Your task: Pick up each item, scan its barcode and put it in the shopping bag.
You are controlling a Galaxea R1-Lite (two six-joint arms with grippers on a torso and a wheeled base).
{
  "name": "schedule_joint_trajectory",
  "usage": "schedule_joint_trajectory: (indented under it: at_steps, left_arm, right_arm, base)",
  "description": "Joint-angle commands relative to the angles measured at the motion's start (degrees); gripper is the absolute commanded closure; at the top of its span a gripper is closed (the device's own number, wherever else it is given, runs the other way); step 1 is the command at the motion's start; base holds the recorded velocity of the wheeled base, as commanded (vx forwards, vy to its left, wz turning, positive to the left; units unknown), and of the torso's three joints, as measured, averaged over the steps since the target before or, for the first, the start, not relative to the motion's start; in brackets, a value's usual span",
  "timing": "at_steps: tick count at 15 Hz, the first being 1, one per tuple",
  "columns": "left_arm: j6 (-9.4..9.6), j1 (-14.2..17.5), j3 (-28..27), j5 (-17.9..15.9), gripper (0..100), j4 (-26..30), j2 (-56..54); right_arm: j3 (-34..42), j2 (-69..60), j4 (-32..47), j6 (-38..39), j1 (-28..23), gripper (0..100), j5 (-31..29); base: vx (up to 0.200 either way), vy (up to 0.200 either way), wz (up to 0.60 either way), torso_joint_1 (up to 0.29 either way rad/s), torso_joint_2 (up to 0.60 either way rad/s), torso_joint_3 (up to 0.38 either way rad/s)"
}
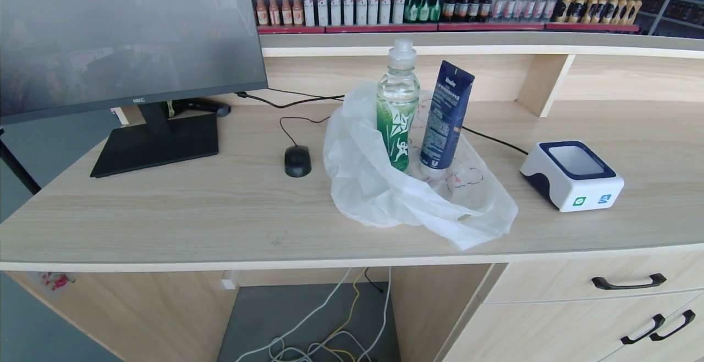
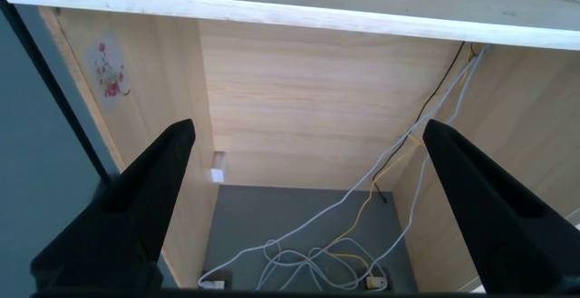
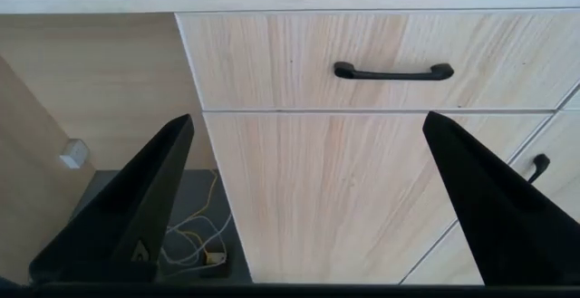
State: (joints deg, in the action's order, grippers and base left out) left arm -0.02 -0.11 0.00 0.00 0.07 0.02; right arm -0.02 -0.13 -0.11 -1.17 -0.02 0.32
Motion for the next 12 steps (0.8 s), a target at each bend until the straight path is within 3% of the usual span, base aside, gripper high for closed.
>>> schedule_joint_trajectory:
  at_steps: [1,12]
  left_arm:
    - [0.02,0.0,0.0,0.0,0,-0.1,0.0]
    - [-0.24,0.1,0.0,0.0,0,-0.1,0.0]
  right_arm:
    - [0.0,0.1,0.0,-0.1,0.1,0,0.0]
    - [0.0,0.1,0.0,-0.1,0.1,0,0.0]
  base:
    - [0.0,-0.2,0.0,0.012,0.0,0.007]
    - [0.0,-0.2,0.0,0.005,0.01,0.004]
